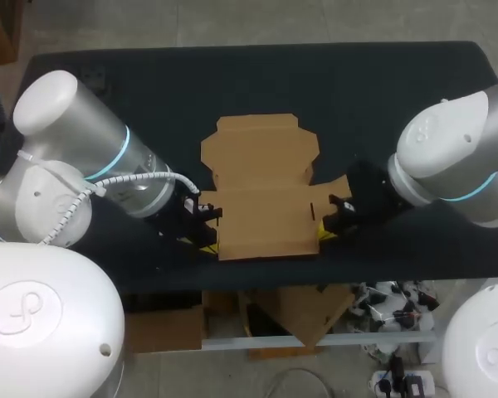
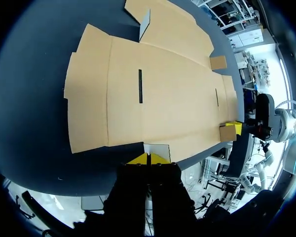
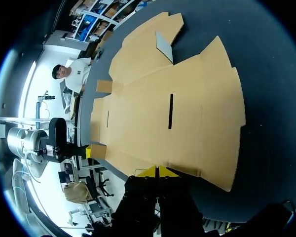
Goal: Assemble the packaging by folding the flat box into shape, placing the metal phone stand inside, and closing the box properly
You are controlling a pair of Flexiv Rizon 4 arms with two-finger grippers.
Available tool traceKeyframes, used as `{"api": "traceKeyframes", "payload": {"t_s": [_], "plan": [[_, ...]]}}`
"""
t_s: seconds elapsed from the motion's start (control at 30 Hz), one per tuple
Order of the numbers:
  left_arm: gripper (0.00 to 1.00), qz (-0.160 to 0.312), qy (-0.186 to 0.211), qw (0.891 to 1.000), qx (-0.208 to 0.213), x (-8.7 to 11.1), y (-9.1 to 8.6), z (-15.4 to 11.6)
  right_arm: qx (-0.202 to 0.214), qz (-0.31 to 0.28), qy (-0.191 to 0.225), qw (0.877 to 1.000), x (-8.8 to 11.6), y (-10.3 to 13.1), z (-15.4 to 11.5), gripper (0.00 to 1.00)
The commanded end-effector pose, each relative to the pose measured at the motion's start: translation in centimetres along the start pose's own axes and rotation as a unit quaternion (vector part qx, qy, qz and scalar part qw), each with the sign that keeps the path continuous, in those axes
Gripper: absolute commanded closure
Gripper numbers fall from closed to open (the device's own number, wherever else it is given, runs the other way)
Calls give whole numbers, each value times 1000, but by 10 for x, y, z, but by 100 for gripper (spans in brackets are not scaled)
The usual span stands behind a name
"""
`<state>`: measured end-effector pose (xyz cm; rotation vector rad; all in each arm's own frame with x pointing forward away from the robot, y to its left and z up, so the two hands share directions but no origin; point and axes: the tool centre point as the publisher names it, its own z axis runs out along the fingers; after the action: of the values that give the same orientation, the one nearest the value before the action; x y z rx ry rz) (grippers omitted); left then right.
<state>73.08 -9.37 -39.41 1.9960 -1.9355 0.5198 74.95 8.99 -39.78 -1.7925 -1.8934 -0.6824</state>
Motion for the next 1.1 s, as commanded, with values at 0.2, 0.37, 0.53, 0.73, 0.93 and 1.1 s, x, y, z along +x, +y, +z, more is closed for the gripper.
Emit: {"api": "traceKeyframes", "payload": {"t_s": [0.2, 0.37, 0.53, 0.73, 0.93, 1.1], "plan": [[100, 1, -4, 1000, 2, 5, 2, 3, -1, 6, -11, 1000, 1, -1, 2, 100], [100, 1, -6, 1000, 2, 6, 1, 5, 7, 11, -13, 1000, -3, 1, 6, 100], [100, -2, -8, 1000, 3, 5, -1, 5, 6, 20, -23, 1000, -4, 1, 6, 100], [100, -4, -11, 1000, 6, 6, -1, 6, 2, 33, -44, 999, -3, -1, 4, 100], [100, -4, -13, 1000, 7, 8, 1, 8, -4, 41, -63, 997, -2, -2, 4, 100], [100, -2, -13, 1000, 6, 11, 2, 10, -3, 39, -64, 997, -2, -3, 5, 100]]}}
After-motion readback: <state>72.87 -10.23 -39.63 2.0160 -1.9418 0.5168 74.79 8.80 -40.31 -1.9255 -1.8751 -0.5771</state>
